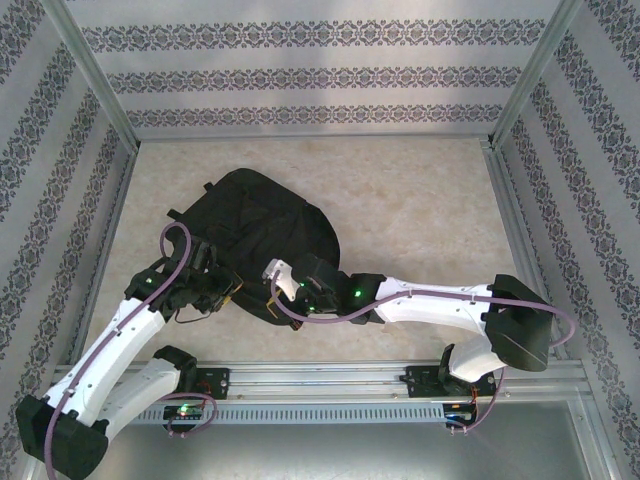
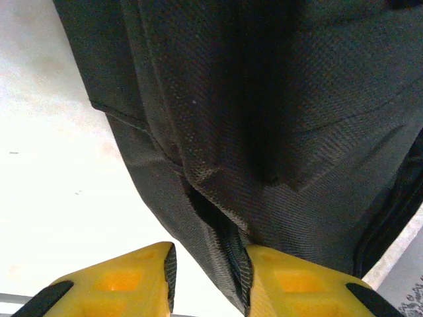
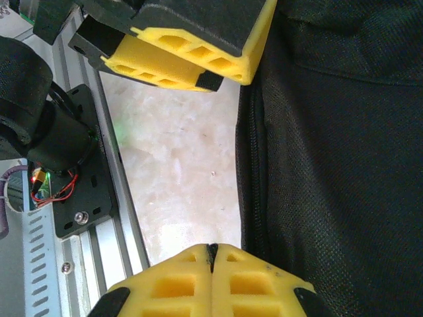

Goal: Pack the student bag
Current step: Zip the student bag at the center of the table.

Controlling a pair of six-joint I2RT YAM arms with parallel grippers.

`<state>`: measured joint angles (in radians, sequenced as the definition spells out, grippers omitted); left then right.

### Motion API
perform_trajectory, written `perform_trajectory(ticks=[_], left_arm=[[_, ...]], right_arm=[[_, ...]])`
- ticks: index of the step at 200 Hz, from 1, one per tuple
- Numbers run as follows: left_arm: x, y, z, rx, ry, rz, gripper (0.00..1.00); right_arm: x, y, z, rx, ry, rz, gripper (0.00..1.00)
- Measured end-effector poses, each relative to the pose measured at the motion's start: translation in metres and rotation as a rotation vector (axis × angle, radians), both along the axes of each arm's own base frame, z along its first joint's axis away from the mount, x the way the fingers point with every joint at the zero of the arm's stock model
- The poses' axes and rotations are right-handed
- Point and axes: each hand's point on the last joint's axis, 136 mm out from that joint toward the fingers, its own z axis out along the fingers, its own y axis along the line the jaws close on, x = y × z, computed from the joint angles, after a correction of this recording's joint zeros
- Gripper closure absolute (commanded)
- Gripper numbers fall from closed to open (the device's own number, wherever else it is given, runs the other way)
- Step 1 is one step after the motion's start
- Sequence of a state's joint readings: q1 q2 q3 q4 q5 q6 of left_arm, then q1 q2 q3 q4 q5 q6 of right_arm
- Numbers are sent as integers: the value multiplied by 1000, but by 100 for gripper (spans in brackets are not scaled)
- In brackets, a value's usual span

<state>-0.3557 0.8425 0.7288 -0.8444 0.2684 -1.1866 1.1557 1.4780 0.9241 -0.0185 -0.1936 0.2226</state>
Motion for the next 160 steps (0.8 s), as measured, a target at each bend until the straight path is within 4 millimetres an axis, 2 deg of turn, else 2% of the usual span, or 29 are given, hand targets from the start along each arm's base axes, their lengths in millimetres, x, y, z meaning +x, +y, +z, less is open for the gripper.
perform_trajectory(ticks=[24,59,77,137,160], left_arm=[[-1,-3,-6,-21,7,2,68],[-8,-5,-33,-43,58,23,69],[-5,-6,-36,-39,66,26,70],[8,-6,-30,-7,42,12,97],[8,-4,-30,13,28,-1,100]], right_arm=[[0,-1,0,8,9,-9,100],[-2,-4,-3,11,17,-17,100],[-3,-7,-5,11,27,-25,100],[-4,-25,-1,28,22,-66,100],[-4,-35,-2,23,13,-86,100]])
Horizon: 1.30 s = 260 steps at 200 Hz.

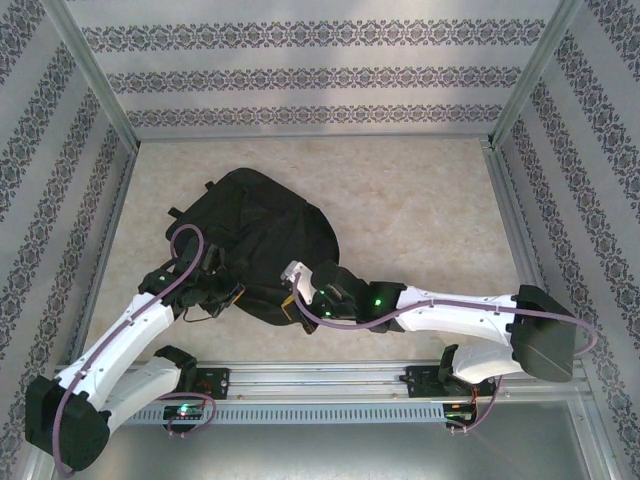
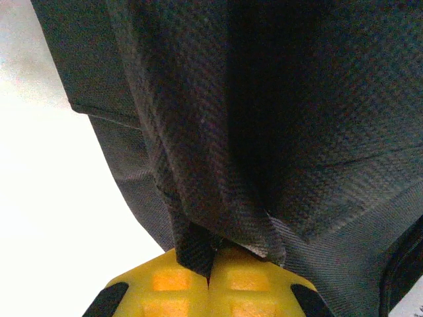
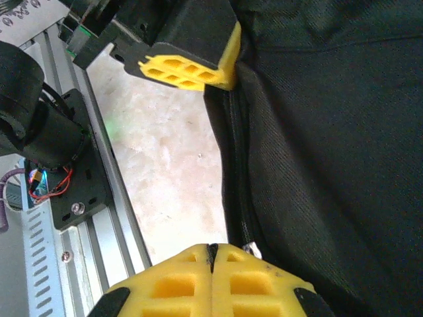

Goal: Pack the student bag
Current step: Zip the student bag at the center of the table.

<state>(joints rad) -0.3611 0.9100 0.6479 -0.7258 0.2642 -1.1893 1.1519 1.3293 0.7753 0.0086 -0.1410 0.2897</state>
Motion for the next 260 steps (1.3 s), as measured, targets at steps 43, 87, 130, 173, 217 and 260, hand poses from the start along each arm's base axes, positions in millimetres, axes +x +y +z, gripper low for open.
perform_trajectory(ticks=[43,87,130,173,217,260], left_arm=[[-2,3,0,22,-11,-29,100],[-4,9,6,63,-17,-62,100],[-7,23,9,136,-10,-69,100],[-5,33,15,203,2,-83,100],[6,55,31,362,-1,-114,90],[40,74,65,537,-43,-137,74]], right_arm=[[16,-26,-1,-19,-15,-79,100],[38,-49,-7,-47,-11,-166,100],[54,-65,-13,-68,-2,-223,100],[64,-79,-14,-58,10,-268,100],[45,-44,-3,-35,34,-121,100],[14,26,15,-5,25,93,100]])
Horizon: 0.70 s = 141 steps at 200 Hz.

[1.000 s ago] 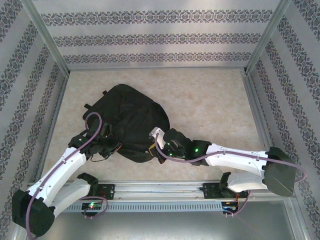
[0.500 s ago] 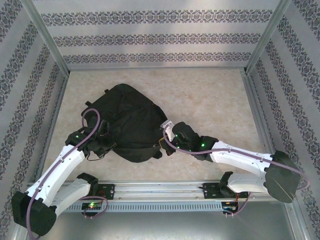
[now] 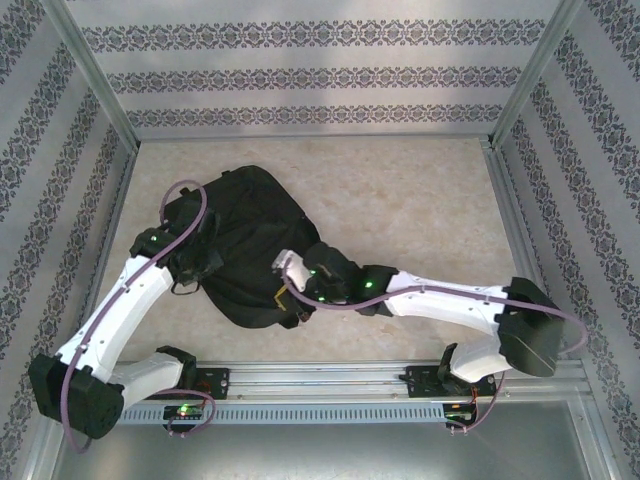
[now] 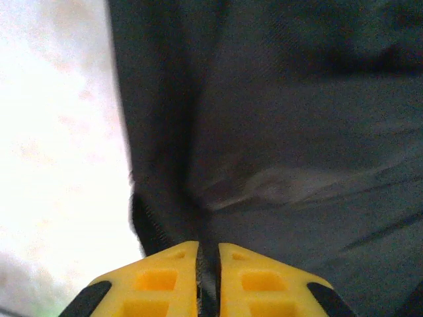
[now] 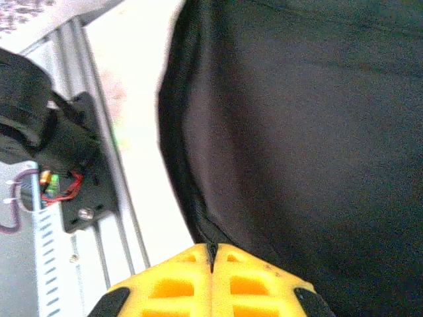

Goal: Pack the student bag
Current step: Zip the student bag at the center of the table.

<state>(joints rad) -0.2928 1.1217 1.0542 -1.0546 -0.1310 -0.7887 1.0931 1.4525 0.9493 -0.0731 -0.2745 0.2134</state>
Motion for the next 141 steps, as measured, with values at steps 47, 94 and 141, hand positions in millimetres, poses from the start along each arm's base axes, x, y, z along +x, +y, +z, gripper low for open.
perform_trajectory(ticks=[47,94,141], left_arm=[[12,1,13,25,-2,5,56],[-41,-8,2,-148,49,94,59],[-81,-23,-26,-315,135,185,57]], right_arm=[[5,34,-16,9,38,10,100],[13,43,-20,41,80,-36,100],[28,38,-22,77,108,-100,100]])
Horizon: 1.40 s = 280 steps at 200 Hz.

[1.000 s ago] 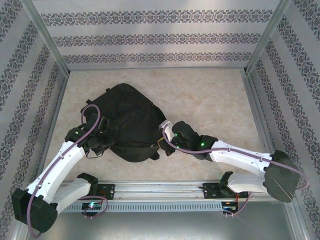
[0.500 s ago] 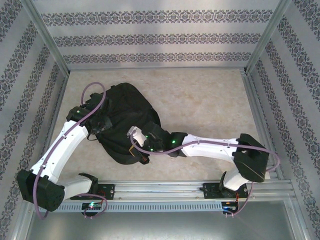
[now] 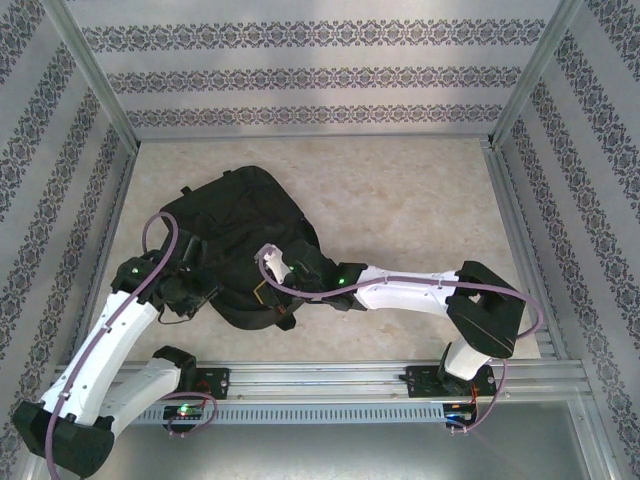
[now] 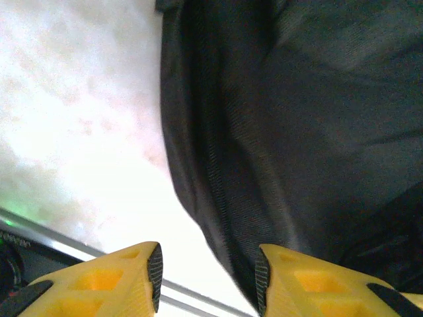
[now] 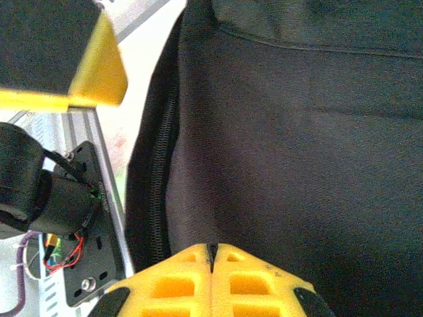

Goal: Pack the student bag
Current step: Zip the student bag at the center of the table.

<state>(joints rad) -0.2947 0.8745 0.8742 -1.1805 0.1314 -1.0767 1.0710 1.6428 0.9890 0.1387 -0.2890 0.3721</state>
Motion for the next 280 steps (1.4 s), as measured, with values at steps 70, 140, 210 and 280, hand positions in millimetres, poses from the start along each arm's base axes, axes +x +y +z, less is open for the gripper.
perform_trajectory(ticks=[70,140,210,280], left_arm=[[-6,-10,-28,-63,59,37,57],[17,-25,-17,-140,-37,15,63],[12,-28,-23,-153,-23,-22,68],[4,-24,-35,-124,-5,-53,89]], right_arm=[[4,-6,-3,18,26,-37,100],[0,-10,-5,26,49,-41,100],[2,-13,-5,31,59,-50,100],[0,-17,-2,28,70,-41,100]])
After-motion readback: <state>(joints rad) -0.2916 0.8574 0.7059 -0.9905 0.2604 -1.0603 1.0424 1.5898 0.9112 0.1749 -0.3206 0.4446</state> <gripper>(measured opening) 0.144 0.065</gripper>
